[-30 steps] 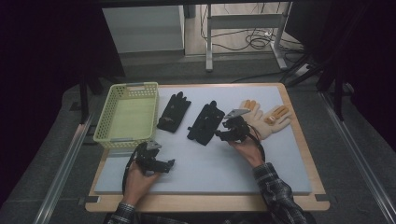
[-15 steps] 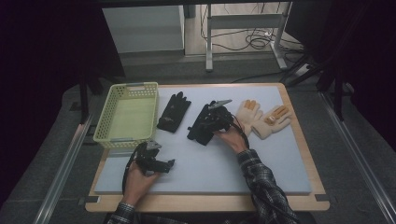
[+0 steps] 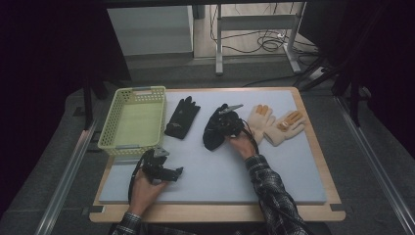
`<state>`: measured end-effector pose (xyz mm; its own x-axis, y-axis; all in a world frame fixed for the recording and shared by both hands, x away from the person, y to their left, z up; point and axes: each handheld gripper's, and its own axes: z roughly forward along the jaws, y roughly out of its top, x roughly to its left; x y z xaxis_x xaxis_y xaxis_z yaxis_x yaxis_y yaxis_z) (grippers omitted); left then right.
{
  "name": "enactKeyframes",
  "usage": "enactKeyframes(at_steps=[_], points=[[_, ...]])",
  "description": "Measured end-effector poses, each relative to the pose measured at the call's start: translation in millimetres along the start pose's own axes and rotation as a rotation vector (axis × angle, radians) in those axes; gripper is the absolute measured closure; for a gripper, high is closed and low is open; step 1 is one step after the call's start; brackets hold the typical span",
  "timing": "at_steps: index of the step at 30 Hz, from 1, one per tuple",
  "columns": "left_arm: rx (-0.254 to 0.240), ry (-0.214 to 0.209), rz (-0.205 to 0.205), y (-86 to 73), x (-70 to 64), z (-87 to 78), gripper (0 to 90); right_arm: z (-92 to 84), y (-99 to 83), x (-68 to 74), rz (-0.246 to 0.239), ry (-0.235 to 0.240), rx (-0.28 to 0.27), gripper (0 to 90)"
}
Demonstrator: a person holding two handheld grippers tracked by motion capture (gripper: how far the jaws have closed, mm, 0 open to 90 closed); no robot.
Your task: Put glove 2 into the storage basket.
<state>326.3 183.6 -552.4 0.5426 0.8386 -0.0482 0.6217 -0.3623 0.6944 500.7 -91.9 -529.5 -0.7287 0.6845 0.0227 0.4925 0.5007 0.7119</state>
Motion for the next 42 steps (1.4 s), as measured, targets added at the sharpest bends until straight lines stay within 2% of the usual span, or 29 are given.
enactKeyframes(at_steps=[6, 13, 19, 22, 26, 30, 34, 36, 38, 39, 42], points=[[0.0, 0.0, -0.001, 0.0, 0.0, 0.0, 1.1, -4.2, 4.1, 7.1, -0.047, -0.022, 0.017, 78.7], [0.0, 0.0, -0.001, 0.0, 0.0, 0.0, 1.1, -29.9, 5.7, 12.4, -0.061, 0.059, -0.013, 78.6], [0.0, 0.0, -0.004, -0.1, -0.2, -0.1, 1.1, -61.7, 2.7, 31.2, -0.102, 0.121, -0.027, 78.4], [0.0, 0.001, -0.001, -0.1, 0.0, -0.1, 1.1, -77.6, -3.7, 44.1, -0.115, 0.166, -0.037, 78.2], [-0.004, 0.002, -0.005, -0.1, -0.4, 0.1, 1.1, -90.6, -21.4, 65.0, -0.155, 0.191, -0.005, 78.0], [0.0, 0.001, -0.002, -0.1, -0.2, -0.1, 1.1, -89.0, -41.9, 74.8, -0.161, 0.202, 0.026, 77.5], [-0.001, 0.001, -0.001, -0.1, -0.1, -0.1, 1.1, -83.1, -55.4, 77.5, -0.156, 0.209, 0.038, 76.3], [-0.001, 0.001, -0.004, -0.2, -0.4, -0.1, 1.2, -80.7, -58.6, 78.3, -0.167, 0.208, 0.034, 72.4], [-0.001, 0.001, -0.004, -0.2, -0.4, -0.1, 1.2, -79.7, -59.7, 79.5, -0.176, 0.195, 0.034, 61.1], [-0.001, 0.001, -0.004, -0.2, -0.4, -0.1, 1.2, -80.1, -59.6, 79.5, -0.178, 0.191, 0.032, 58.3], [-0.001, 0.002, 0.001, -0.1, 0.0, -0.2, 1.2, -85.8, -57.2, 75.9, -0.159, 0.19, 0.011, 49.8]])
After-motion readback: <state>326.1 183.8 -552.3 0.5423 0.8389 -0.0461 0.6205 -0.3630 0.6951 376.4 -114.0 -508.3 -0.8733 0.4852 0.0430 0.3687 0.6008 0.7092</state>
